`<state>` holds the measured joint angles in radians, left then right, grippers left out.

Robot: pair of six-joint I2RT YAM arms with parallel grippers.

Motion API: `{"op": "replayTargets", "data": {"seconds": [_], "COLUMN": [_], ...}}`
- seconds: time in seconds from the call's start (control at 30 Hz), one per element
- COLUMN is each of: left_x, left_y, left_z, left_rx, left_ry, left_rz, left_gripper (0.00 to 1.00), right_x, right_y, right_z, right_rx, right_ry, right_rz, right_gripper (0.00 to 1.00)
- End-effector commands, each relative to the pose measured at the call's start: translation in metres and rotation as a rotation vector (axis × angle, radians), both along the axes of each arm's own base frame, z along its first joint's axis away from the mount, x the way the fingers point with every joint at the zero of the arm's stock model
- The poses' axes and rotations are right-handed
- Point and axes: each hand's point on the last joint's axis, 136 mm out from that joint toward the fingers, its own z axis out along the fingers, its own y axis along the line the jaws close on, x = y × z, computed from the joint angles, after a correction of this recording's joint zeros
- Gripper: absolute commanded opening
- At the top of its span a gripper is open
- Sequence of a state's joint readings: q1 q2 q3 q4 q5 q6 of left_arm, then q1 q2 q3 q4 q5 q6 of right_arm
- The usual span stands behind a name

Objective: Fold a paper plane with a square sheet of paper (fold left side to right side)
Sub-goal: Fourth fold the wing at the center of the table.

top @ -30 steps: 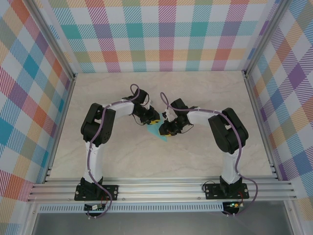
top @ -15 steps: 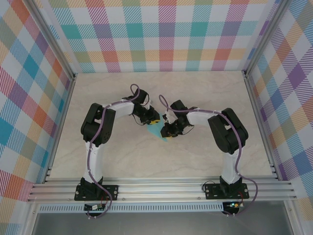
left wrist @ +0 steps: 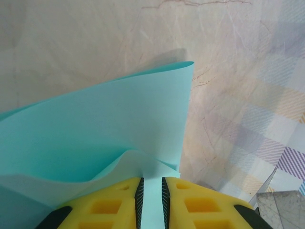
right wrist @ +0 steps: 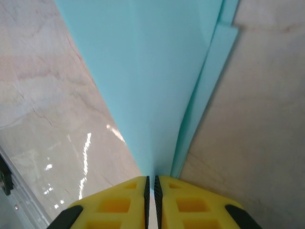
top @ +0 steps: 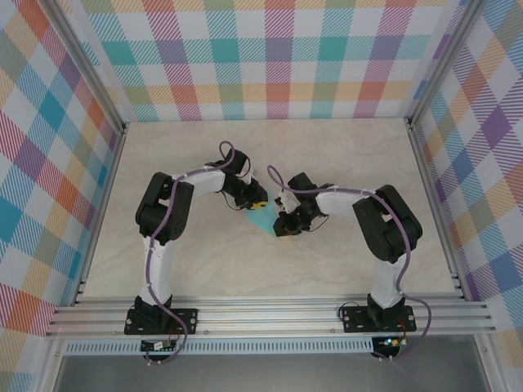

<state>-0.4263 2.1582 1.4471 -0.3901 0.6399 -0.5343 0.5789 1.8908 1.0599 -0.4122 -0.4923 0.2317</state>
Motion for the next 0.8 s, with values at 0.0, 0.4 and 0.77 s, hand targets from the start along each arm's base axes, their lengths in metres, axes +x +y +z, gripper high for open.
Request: {"op": "replayTargets", "data": {"seconds": [0.0, 0.4, 0.77], "left_x": [-0.018, -0.019, -0.018], "left_y": [0.024, 0.023, 0.022], "left_z": [-0.034, -0.032, -0.03], "left_rx": [0.14, 0.132, 0.123], "left_ry": [0.081, 0.077, 0.07], "left_rz": [0.02, 0.017, 0.02], "left_gripper": [0.2, 0.2, 0.2], "right_x": [-0.064, -0.027, 0.036], "right_y": [-0.041, -0.021, 0.026], "right_z": [-0.02, 0.046, 0.037], "right_rx": [-0.186, -0.044, 0.078], "right_ry": [0.205, 0.011, -0.051], "right_rz": [0.047, 0.001, -0.088], "right_gripper": [0.13, 0.15, 0.14]}}
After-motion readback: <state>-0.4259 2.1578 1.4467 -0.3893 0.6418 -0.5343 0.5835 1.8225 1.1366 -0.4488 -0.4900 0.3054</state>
